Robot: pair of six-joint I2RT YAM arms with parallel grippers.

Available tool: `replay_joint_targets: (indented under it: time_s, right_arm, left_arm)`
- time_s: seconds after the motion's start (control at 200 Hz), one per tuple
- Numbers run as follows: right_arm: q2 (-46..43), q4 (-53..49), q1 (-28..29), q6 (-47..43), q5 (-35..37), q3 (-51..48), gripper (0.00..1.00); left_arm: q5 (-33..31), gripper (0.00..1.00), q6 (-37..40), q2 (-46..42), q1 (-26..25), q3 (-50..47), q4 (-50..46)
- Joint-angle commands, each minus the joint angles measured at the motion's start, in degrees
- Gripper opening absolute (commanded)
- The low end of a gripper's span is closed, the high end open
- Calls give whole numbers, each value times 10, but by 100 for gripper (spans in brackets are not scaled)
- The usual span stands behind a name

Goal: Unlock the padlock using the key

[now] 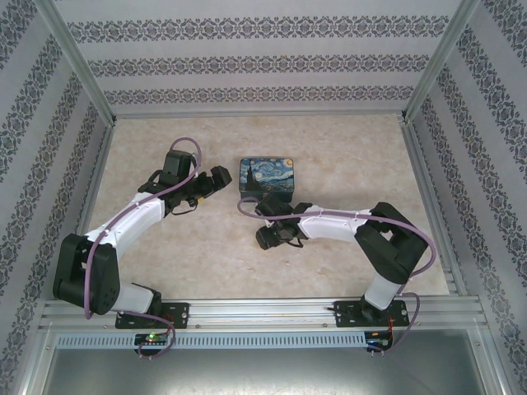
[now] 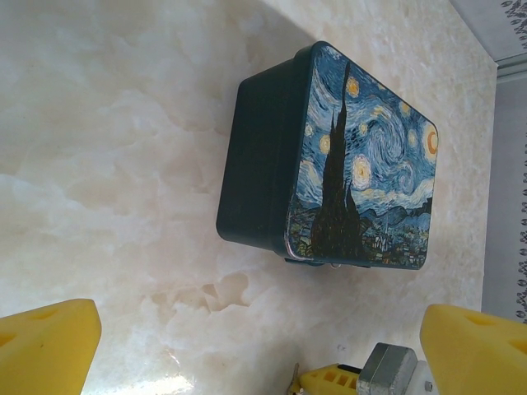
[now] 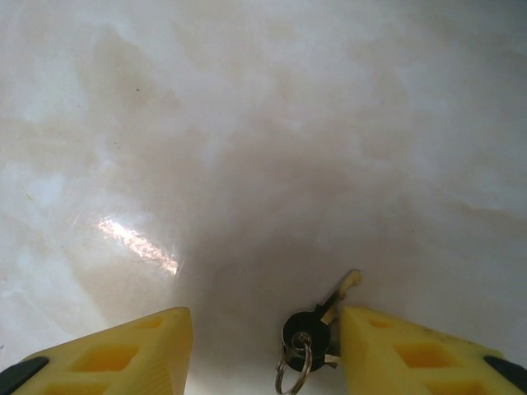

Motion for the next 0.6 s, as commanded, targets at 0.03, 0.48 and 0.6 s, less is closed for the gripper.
replay_joint_targets:
  time_s: [0.03,0.48,0.6]
  right_arm:
    - [38,-68,21,25,33,26,48]
    - [51,-138,47,-2,79,40,40]
    - [57,-131,47,-4,79,30,30]
  left_arm:
    - [8,100,-7,3,7,-7,19]
    - [10,100,-6,10,7,0,19]
    - [10,100,-5,12,7,1,17]
